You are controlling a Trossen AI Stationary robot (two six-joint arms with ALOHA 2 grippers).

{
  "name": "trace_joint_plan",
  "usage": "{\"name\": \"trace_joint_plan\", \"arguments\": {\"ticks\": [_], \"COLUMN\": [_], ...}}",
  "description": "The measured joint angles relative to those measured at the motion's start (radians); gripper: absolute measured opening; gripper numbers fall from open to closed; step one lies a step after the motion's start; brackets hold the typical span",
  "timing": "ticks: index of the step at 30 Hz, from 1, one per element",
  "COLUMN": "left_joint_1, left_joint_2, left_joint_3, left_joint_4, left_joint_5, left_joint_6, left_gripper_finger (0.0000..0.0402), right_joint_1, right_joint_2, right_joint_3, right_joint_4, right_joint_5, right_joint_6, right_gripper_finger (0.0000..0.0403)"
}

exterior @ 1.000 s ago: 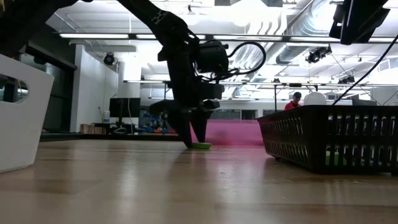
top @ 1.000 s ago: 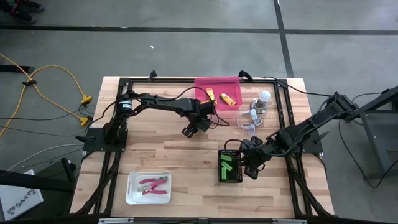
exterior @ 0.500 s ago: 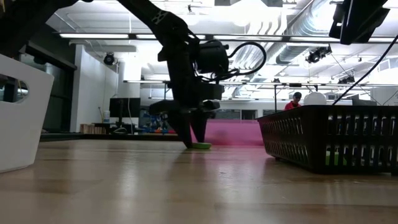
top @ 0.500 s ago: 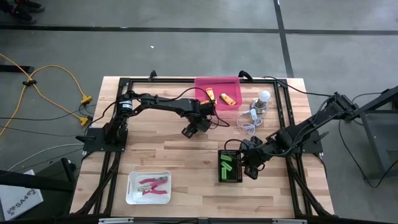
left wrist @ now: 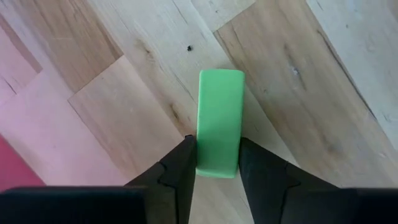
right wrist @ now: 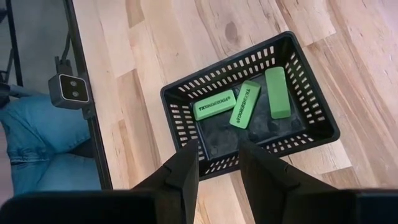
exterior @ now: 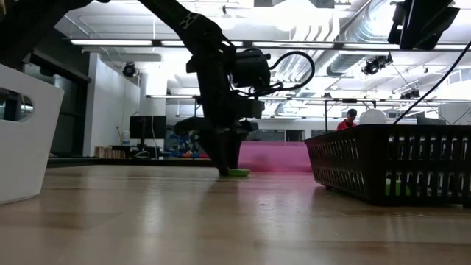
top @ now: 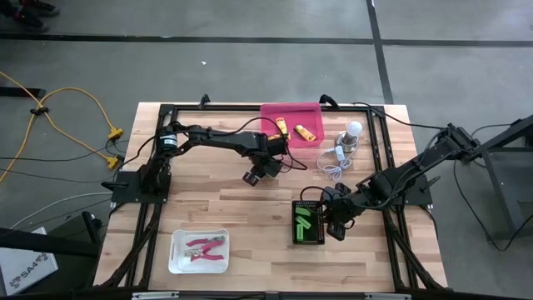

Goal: Pick & Place School Supplies
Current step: Put the green eraser into the black bin

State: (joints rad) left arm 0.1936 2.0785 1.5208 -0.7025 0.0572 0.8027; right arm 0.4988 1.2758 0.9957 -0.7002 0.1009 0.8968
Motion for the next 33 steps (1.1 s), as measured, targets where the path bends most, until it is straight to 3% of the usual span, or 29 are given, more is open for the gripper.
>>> {"name": "trace_joint_plan", "arguments": {"ticks": [10, 18, 33], "left_joint_1": [-0.005, -0.048, -0.087], "left_joint_2": [0.000, -0.022, -0.049], "left_joint_3": [0.000, 0.007, 0.009], "left_joint_4": [0.002, 0.022, 0.012], "left_joint_5": [-0.013, -0.110, -0.141], "left_joint_6": [-0.033, -0.033, -0.064], "left_gripper_finger": [0.0112, 0.0112, 0.0112], "right_joint_1": [0.000, 0.000, 0.000], "right_joint_2": [0.000, 0.000, 0.000], "right_joint_3": [0.000, 0.000, 0.000], "right_joint_4": [0.002, 0.001, 0.006], "right_joint_5": [0.000, 0.000, 0.000], "right_joint_6": [0.000, -0.003, 0.000], "right_gripper_finger": [0.0103, 0.0103, 0.0103]}}
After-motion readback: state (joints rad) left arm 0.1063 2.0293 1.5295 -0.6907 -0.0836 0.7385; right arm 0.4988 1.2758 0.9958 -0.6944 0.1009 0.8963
